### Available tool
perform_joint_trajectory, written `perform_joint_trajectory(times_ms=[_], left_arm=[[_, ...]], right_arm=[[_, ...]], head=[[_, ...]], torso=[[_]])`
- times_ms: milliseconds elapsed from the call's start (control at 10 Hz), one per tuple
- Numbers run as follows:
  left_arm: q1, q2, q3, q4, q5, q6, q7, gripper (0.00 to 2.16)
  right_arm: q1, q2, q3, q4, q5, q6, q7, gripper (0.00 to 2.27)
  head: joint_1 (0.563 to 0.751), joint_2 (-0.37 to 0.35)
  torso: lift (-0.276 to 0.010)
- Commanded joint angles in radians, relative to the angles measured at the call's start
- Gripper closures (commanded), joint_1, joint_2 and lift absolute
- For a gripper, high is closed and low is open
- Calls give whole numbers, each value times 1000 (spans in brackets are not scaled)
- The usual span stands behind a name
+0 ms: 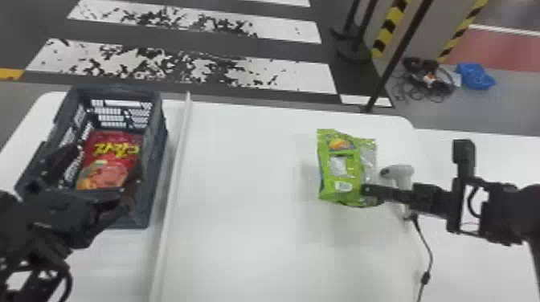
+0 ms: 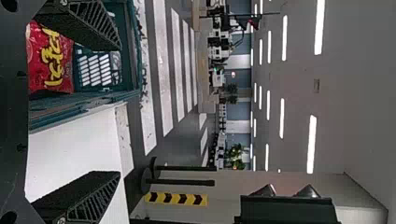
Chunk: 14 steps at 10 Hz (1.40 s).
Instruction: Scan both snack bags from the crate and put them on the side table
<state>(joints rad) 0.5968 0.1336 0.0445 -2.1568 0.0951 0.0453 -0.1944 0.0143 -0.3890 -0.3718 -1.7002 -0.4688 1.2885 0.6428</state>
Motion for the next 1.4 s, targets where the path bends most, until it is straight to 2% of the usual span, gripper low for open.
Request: perform_joint_trajectory(times_ms=[0,100,300,500,600,900,1100,1200,1300], left_arm=[[3,0,0,-2,0,0,0,39],[5,0,2,-3,0,0,0,39],[5,1,3,-3,0,0,0,39],[3,1,3,-3,0,0,1,39],[3,1,3,-3,2,0,0,39],[1,1,5,-2,2,0,0,39],[-2,1,3,-2,3,0,0,39],[-2,1,3,-3,3,0,1,39],[-2,1,3,-3,3,0,0,39]], right_arm=[[4,12,-128,-18,-80,6,-15,2256],[4,12,-205,-16,-123,-65,-63,2256],[-27,4,-335,60,-139,-191,-167,2256],[-42,-1,-417,146,-139,-332,-321,2256],[-50,-8,-440,201,-139,-372,-402,2260],[-60,-44,-427,367,-119,-476,-641,2256],[-86,-73,-381,498,-93,-544,-669,2213],[-97,-77,-363,544,-80,-574,-673,1784],[-100,-76,-337,563,-68,-636,-707,613]], head=[[695,-158],[695,-175],[695,-245],[695,-350],[695,-350],[695,-350],[695,-350],[695,-350],[695,-350]], torso=[[-87],[-87],[-87],[-87],[-87],[-87],[-87],[-87],[-87]])
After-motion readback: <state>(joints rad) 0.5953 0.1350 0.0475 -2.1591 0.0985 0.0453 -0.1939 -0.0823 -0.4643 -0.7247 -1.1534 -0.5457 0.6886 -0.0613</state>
